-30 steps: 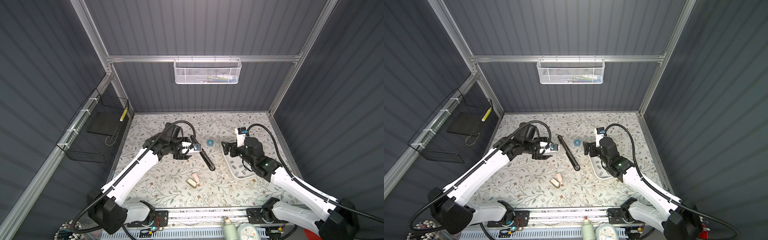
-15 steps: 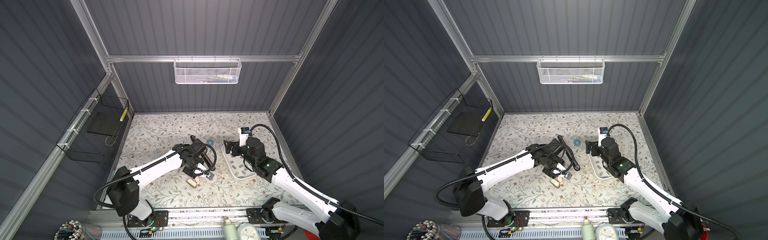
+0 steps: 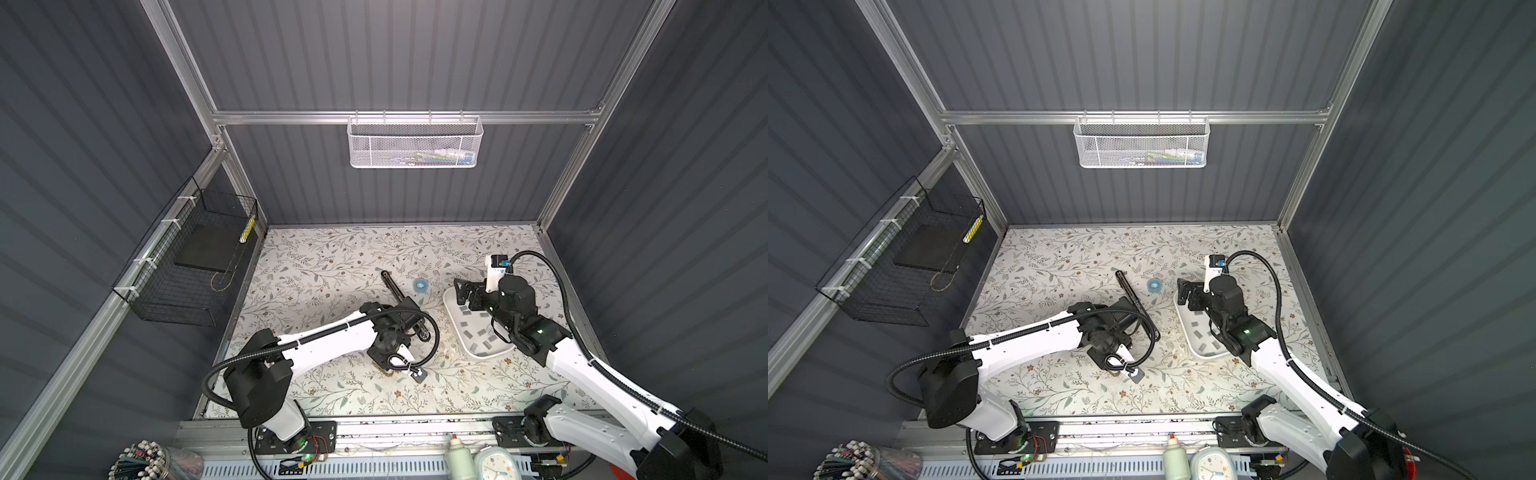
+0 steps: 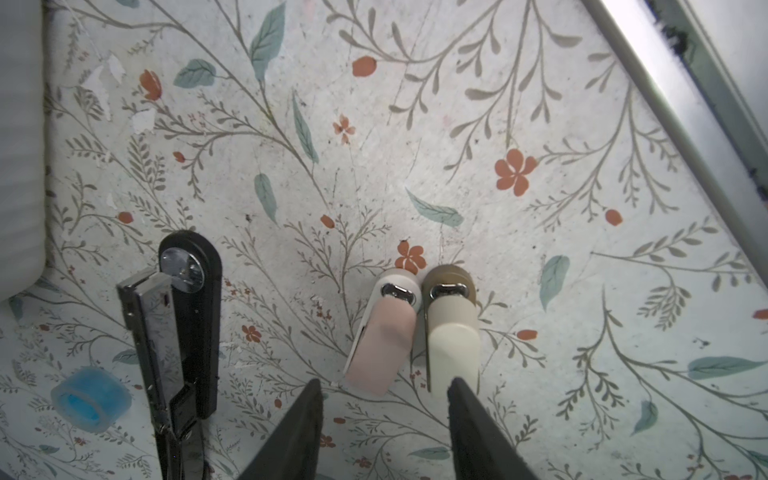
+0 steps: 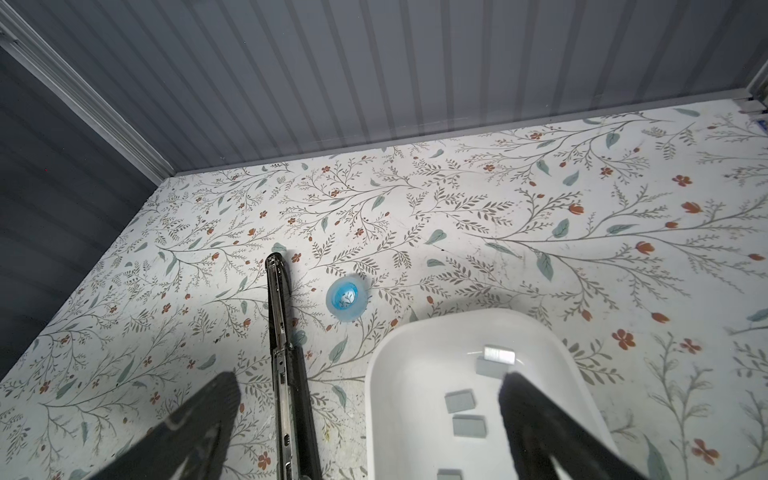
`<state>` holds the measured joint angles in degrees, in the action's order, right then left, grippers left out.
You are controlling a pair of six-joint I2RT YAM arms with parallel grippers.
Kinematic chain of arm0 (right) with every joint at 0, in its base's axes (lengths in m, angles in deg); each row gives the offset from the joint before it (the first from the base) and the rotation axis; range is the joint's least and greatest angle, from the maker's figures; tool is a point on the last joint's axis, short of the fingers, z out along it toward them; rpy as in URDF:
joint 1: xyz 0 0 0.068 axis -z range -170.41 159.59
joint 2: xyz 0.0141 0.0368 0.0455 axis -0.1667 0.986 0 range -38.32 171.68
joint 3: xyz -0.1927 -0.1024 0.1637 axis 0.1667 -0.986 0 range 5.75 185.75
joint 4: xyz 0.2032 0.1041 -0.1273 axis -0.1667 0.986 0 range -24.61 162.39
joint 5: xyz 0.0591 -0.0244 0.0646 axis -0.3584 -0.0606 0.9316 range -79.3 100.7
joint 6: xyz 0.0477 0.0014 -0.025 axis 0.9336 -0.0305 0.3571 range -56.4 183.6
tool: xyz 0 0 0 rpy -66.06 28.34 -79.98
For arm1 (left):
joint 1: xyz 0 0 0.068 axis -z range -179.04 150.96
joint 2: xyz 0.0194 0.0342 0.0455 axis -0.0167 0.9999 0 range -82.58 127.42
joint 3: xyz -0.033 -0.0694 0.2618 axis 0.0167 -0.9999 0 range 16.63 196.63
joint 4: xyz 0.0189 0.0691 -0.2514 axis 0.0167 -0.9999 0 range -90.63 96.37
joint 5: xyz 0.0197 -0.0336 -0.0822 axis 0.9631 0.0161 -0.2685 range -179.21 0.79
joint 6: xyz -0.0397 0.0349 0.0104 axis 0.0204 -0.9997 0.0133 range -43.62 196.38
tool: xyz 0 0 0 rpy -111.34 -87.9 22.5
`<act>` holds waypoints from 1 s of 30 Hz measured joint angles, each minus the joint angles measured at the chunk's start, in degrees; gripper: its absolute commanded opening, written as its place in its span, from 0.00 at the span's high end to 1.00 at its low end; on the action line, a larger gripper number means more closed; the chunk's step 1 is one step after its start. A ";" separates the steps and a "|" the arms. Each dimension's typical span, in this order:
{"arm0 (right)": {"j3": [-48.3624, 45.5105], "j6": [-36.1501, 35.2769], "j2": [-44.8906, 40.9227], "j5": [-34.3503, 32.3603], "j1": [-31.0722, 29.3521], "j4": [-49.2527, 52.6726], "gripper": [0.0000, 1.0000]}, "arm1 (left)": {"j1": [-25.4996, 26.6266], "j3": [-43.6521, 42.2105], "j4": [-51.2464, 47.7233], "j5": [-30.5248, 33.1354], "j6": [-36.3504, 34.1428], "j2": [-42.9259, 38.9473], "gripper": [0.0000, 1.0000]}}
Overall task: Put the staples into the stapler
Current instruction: 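Lower the left gripper and grasp the small pink object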
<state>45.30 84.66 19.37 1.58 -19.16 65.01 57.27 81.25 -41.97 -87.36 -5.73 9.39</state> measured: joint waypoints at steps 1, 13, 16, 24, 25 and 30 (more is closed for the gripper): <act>0.00 0.00 0.00 0.11 0.00 -0.02 0.01 | 0.00 0.00 0.13 0.31 0.02 0.52 0.52; 0.00 0.74 0.52 1.05 0.00 -0.04 0.01 | 0.28 0.76 1.07 2.91 0.26 3.91 0.60; 0.00 0.85 0.66 1.25 0.00 -0.04 0.01 | 0.28 1.14 1.25 3.34 0.24 4.61 0.60; 0.00 1.01 0.66 1.46 0.00 -0.07 0.01 | 0.39 1.33 1.25 4.20 0.24 6.40 0.56; 0.00 1.01 0.70 1.49 0.00 -0.07 0.01 | 0.44 1.33 1.22 4.24 0.28 6.60 0.55; 0.00 1.01 0.81 1.51 0.00 -0.07 0.01 | 1.29 1.33 1.20 5.07 0.39 7.98 0.58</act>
<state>45.30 85.67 20.18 3.09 -19.16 64.94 58.56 82.58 -40.76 -82.29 -5.34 17.36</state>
